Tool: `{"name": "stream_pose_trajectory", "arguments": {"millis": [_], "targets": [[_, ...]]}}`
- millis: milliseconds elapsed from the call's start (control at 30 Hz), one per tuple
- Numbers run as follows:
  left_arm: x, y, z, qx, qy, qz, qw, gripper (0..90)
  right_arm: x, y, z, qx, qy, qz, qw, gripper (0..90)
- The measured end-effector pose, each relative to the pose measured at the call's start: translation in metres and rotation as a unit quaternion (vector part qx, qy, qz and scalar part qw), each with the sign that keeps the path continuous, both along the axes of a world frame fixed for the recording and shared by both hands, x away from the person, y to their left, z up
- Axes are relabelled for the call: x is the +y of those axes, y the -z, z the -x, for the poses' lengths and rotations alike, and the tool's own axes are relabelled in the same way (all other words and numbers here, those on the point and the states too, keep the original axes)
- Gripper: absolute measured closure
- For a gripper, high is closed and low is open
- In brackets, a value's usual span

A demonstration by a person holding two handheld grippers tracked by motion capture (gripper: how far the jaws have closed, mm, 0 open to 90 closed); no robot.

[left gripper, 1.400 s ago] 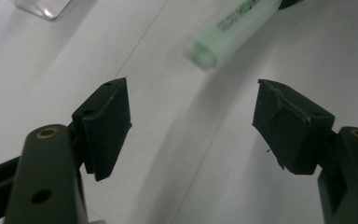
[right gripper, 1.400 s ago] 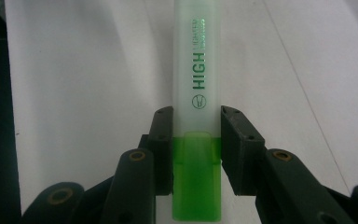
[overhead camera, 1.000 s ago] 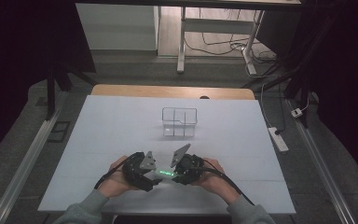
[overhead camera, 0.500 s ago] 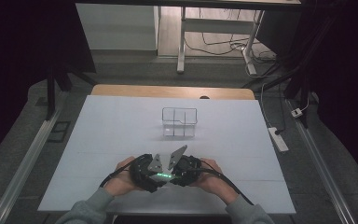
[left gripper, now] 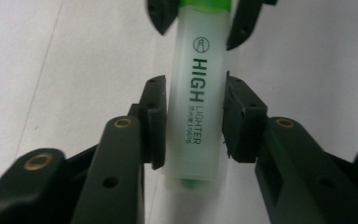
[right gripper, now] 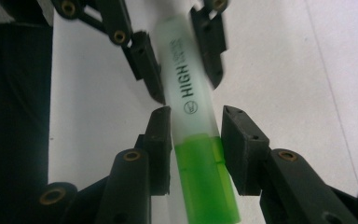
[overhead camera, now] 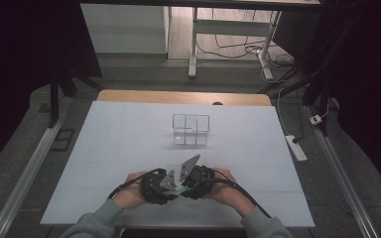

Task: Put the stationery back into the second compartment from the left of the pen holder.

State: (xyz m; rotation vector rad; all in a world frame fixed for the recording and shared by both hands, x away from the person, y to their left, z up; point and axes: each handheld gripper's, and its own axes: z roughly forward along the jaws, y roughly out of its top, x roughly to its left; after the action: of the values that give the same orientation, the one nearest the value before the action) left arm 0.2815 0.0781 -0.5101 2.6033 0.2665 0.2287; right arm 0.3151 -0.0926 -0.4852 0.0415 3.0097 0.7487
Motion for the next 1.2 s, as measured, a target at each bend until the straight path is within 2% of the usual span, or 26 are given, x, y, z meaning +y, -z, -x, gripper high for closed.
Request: {"name": "stream_pose_trajectory", "arguments": {"millis": [67,133,267,400,433,567,700,833,1000,1200], "targets": [[0.0,-0.001,0.0,-0.002,-0.002,0.003,1.0,64.7,-0.001,-0.001,-0.001,0.003,0.002,-0.009,1.0,62.4],[0.001,-0.001,0.0,-0.001,-0.007,0.005,1.0,65.0,-0.002,-0.003,-0.002,-0.004,0.004,-0.014,0.9999,61.1],[0.004,-0.001,-0.001,-0.006,-0.013,0.013,0.9998,65.1,-0.009,-0.01,-0.006,-0.009,0.037,-0.036,0.9986,51.5],[0.009,-0.002,-0.004,-0.008,-0.03,0.03,0.9991,65.1,-0.018,-0.018,-0.011,-0.01,0.08,-0.074,0.994,44.0],[0.011,-0.003,-0.006,-0.011,-0.032,0.028,0.999,65.1,-0.02,-0.019,-0.012,-0.009,0.092,-0.085,0.9921,42.7],[0.018,-0.004,-0.009,-0.017,-0.057,0.044,0.9973,65.1,-0.029,-0.025,-0.016,-0.014,0.128,-0.12,0.9845,38.8],[0.026,-0.006,-0.013,-0.022,-0.084,0.061,0.9944,65.1,-0.036,-0.028,-0.02,-0.028,0.153,-0.142,0.9776,37.1],[0.032,-0.008,-0.015,-0.03,-0.112,0.081,0.9899,65.1,-0.042,-0.029,-0.023,-0.034,0.177,-0.156,0.9712,34.7],[0.038,-0.011,-0.017,-0.041,-0.132,0.104,0.9848,65.1,-0.048,-0.029,-0.026,-0.038,0.205,-0.174,0.9622,31.9],[0.041,-0.013,-0.016,-0.05,-0.147,0.128,0.9794,65.1,-0.051,-0.028,-0.029,-0.031,0.223,-0.186,0.9564,29.4]]}}
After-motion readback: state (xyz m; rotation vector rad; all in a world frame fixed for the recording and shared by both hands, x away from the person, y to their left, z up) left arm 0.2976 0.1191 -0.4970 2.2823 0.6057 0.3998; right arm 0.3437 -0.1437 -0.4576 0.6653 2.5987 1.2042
